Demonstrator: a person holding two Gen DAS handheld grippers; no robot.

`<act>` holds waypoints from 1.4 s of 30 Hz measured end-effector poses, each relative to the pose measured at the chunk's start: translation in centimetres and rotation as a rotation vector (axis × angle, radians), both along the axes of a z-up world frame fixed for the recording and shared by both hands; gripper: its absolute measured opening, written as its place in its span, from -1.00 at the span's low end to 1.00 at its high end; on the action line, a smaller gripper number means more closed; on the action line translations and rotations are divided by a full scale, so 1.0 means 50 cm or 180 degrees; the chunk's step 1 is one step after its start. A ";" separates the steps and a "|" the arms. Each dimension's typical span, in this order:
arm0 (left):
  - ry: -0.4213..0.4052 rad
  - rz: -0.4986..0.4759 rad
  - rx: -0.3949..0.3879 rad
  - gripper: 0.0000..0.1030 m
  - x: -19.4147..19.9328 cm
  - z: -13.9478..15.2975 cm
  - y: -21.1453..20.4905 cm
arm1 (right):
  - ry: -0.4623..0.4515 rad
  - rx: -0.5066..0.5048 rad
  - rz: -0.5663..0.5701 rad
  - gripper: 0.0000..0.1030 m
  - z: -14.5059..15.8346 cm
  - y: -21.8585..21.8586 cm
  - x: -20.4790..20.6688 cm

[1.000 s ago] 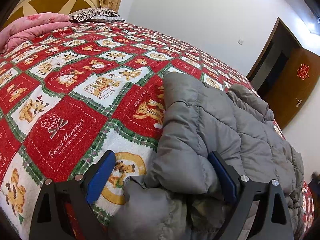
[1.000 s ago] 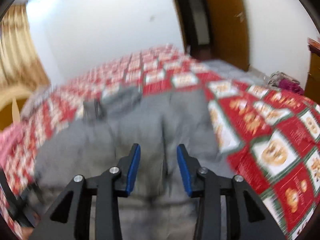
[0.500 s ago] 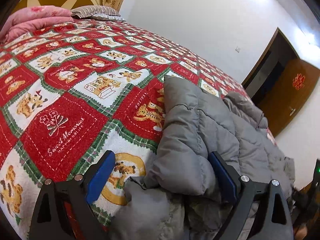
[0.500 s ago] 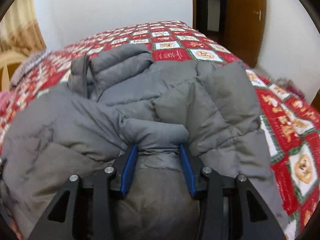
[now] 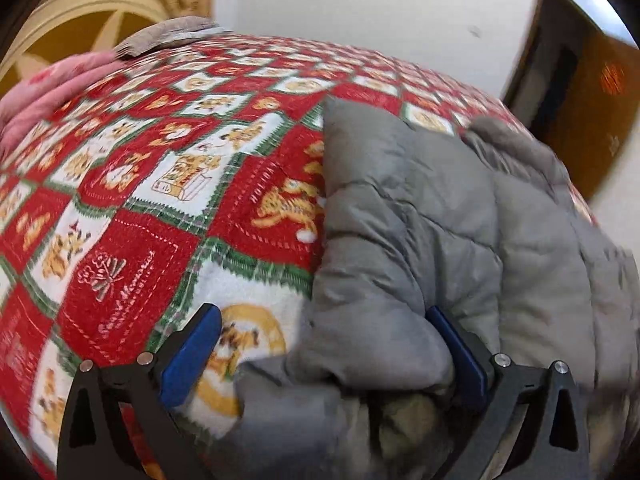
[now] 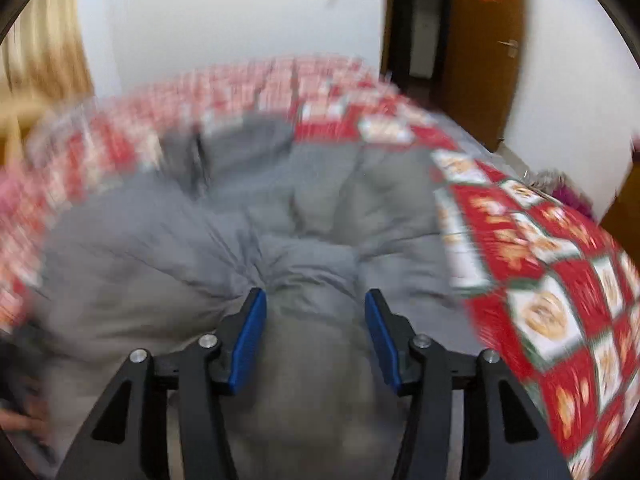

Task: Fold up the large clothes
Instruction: 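Lift the hem with both tools and fold it toward the collar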

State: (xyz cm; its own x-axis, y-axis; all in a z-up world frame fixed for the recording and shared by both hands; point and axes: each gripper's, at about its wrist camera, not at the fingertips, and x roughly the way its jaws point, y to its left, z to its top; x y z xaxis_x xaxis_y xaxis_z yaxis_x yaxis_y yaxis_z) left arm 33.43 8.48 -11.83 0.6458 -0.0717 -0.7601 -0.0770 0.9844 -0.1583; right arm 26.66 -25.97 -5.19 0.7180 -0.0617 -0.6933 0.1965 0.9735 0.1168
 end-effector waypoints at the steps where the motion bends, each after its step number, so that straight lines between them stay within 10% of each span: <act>1: -0.0031 -0.0145 -0.0055 0.97 -0.028 0.010 0.009 | -0.0152 0.0143 0.0017 0.19 0.031 -0.017 -0.047; 5: -0.0135 -0.0700 -0.0492 0.97 -0.181 0.047 0.065 | -0.0656 0.0346 0.0158 0.73 0.127 -0.069 -0.272; 12: -0.0292 -0.1030 -0.0506 0.97 -0.456 0.090 0.157 | -0.0585 0.0342 -0.0010 0.82 0.128 -0.131 -0.574; 17: -0.0085 -0.1143 -0.0888 0.97 -0.548 0.063 0.183 | -0.0173 0.0541 0.0202 0.82 0.057 -0.108 -0.608; 30: 0.0373 -0.1262 -0.0963 0.97 -0.621 -0.030 0.152 | 0.0738 -0.0308 0.0677 0.51 -0.112 0.043 -0.581; 36: 0.0447 -0.1150 -0.1252 0.97 -0.610 -0.065 0.154 | 0.0995 -0.0272 0.0609 -0.30 -0.150 0.028 -0.564; 38: 0.0398 -0.1145 -0.1390 0.79 -0.609 -0.063 0.157 | 0.1019 0.0091 0.0532 -0.54 -0.159 0.002 -0.555; 40: 0.0400 -0.1200 -0.1392 -0.03 -0.610 -0.061 0.156 | 0.0994 0.0344 0.0480 -0.61 -0.162 -0.019 -0.555; 42: 0.0408 -0.1252 -0.1373 -0.33 -0.616 -0.060 0.157 | 0.0919 0.0730 0.0486 -0.66 -0.157 -0.040 -0.564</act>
State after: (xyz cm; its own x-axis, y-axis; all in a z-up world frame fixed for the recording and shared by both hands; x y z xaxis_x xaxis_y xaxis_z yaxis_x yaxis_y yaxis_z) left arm 2.62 16.35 -14.83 0.4133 -0.6065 -0.6793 0.2355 0.7918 -0.5636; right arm -1.53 -27.98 -13.03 0.4804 0.2105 -0.8514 0.1081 0.9491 0.2957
